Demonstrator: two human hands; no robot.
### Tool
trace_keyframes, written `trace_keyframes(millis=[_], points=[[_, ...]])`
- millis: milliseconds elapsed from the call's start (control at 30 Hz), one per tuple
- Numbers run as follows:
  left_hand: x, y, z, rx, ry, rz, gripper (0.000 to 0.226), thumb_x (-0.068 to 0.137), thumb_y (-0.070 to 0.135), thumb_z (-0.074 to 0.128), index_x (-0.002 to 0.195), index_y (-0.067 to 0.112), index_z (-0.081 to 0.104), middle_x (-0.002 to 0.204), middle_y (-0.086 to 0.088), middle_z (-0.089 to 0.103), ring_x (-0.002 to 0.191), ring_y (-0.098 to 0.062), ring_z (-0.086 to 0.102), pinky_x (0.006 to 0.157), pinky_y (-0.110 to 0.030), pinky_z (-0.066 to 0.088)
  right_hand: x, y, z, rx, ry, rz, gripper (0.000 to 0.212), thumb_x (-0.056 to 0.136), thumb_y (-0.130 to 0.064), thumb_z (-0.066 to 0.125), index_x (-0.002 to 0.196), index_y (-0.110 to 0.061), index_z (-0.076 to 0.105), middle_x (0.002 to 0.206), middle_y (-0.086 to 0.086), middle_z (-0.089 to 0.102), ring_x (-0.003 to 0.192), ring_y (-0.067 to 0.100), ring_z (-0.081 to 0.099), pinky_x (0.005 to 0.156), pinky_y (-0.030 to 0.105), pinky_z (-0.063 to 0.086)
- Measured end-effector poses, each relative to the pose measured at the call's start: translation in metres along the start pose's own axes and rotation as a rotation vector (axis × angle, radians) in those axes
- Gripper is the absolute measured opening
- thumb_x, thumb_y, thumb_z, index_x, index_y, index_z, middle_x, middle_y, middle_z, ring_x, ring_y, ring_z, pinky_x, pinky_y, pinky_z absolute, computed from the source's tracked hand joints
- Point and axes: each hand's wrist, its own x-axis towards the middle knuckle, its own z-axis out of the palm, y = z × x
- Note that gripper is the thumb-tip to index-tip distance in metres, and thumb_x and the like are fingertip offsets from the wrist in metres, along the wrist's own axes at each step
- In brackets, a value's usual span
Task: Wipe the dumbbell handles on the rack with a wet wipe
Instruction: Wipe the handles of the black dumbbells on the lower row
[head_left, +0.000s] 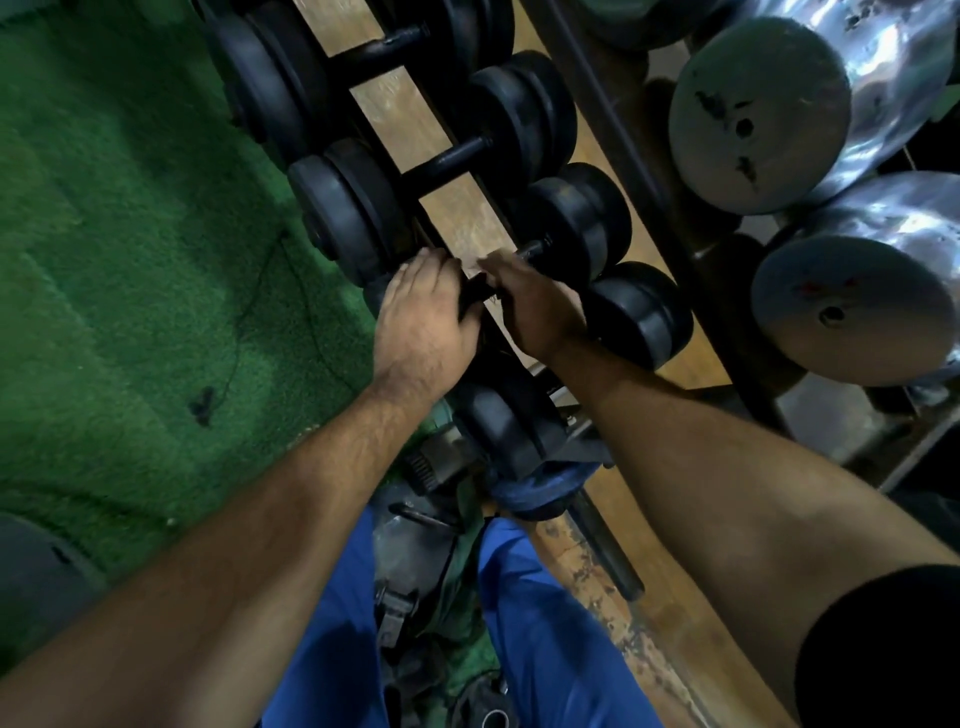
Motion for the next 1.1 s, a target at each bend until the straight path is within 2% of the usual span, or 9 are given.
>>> trace_keyframes(millis=[167, 300, 400, 467, 533, 600, 700, 900, 1100], points=[[-0.006, -0.005, -0.006, 0.05, -0.061, -0.058, 0.073, 0.089, 0.045, 0.056, 0.147, 0.006, 0.037, 0.157, -0.011, 0.033, 0.147, -0.025, 0.026, 0.122, -0.037, 0.015, -0.002, -0.017, 0.0, -0.054, -0.127, -0.157, 0.054, 0.086, -0.038, 0.042, 0.138, -0.025, 0.05, 0.141, -0.003, 0.053, 0.112, 0.028, 0.063, 0.08, 0.036, 0.052], [-0.004, -0.005, -0.01, 0.1, -0.117, -0.048, 0.079, 0.09, 0.05, 0.054, 0.151, 0.008, 0.03, 0.16, -0.01, 0.026, 0.148, -0.023, 0.021, 0.123, -0.035, 0.013, 0.012, 0.011, 0.002, 0.015, -0.148, -0.231, 0.052, 0.098, -0.058, 0.027, 0.131, -0.028, 0.053, 0.126, -0.004, 0.058, 0.11, 0.021, 0.063, 0.089, 0.043, 0.052], [-0.004, -0.004, -0.01, 0.118, -0.129, -0.046, 0.079, 0.091, 0.051, 0.053, 0.152, 0.008, 0.027, 0.161, -0.009, 0.024, 0.149, -0.023, 0.019, 0.123, -0.035, 0.012, 0.009, 0.005, -0.001, -0.017, -0.13, -0.223, 0.041, 0.093, -0.04, 0.044, 0.132, -0.029, 0.05, 0.129, 0.0, 0.056, 0.104, 0.027, 0.065, 0.083, 0.039, 0.054], [-0.004, -0.002, -0.011, 0.122, -0.132, -0.058, 0.079, 0.091, 0.05, 0.052, 0.152, 0.008, 0.027, 0.161, -0.009, 0.023, 0.149, -0.022, 0.019, 0.123, -0.035, 0.012, 0.004, -0.004, -0.002, -0.096, -0.148, -0.285, 0.051, 0.088, -0.028, 0.053, 0.139, -0.028, 0.049, 0.142, 0.0, 0.052, 0.107, 0.029, 0.063, 0.077, 0.035, 0.051], [-0.003, 0.0, -0.012, 0.117, -0.138, -0.073, 0.078, 0.091, 0.05, 0.054, 0.152, 0.008, 0.028, 0.16, -0.009, 0.025, 0.149, -0.023, 0.02, 0.123, -0.036, 0.013, 0.005, 0.004, -0.002, -0.054, -0.134, -0.294, 0.051, 0.091, -0.03, 0.045, 0.141, -0.025, 0.052, 0.145, -0.002, 0.051, 0.115, 0.022, 0.06, 0.088, 0.032, 0.049], [-0.003, 0.002, -0.013, 0.131, -0.143, -0.074, 0.078, 0.09, 0.05, 0.054, 0.151, 0.007, 0.029, 0.16, -0.01, 0.026, 0.149, -0.024, 0.021, 0.122, -0.036, 0.014, 0.013, 0.027, 0.006, 0.069, -0.073, -0.164, 0.048, 0.096, -0.038, 0.033, 0.14, -0.034, 0.053, 0.144, -0.006, 0.052, 0.126, 0.022, 0.056, 0.105, 0.036, 0.045], [-0.003, 0.003, -0.013, 0.168, -0.131, -0.069, 0.078, 0.09, 0.05, 0.054, 0.15, 0.006, 0.031, 0.159, -0.01, 0.028, 0.148, -0.024, 0.022, 0.122, -0.037, 0.015, 0.014, 0.043, 0.024, 0.04, 0.044, -0.047, 0.053, 0.096, -0.063, 0.02, 0.138, -0.046, 0.046, 0.151, -0.017, 0.042, 0.134, 0.016, 0.05, 0.109, 0.04, 0.042], [0.004, 0.005, -0.016, 0.227, -0.138, -0.017, 0.074, 0.087, 0.049, 0.057, 0.146, 0.007, 0.039, 0.154, -0.011, 0.037, 0.147, -0.024, 0.024, 0.122, -0.038, 0.014, -0.003, 0.024, 0.026, -0.122, 0.312, 0.153, 0.048, 0.096, -0.032, 0.031, 0.141, -0.037, 0.048, 0.155, -0.012, 0.038, 0.103, 0.03, 0.066, 0.083, 0.044, 0.055], [0.005, 0.004, -0.013, 0.151, -0.159, -0.039, 0.074, 0.088, 0.047, 0.056, 0.147, 0.008, 0.037, 0.156, -0.011, 0.033, 0.147, -0.024, 0.023, 0.122, -0.037, 0.015, 0.0, 0.015, 0.033, 0.143, 0.506, 0.272, 0.043, 0.097, -0.022, 0.052, 0.139, -0.028, 0.057, 0.15, -0.011, 0.046, 0.125, 0.01, 0.057, 0.096, 0.026, 0.045]])
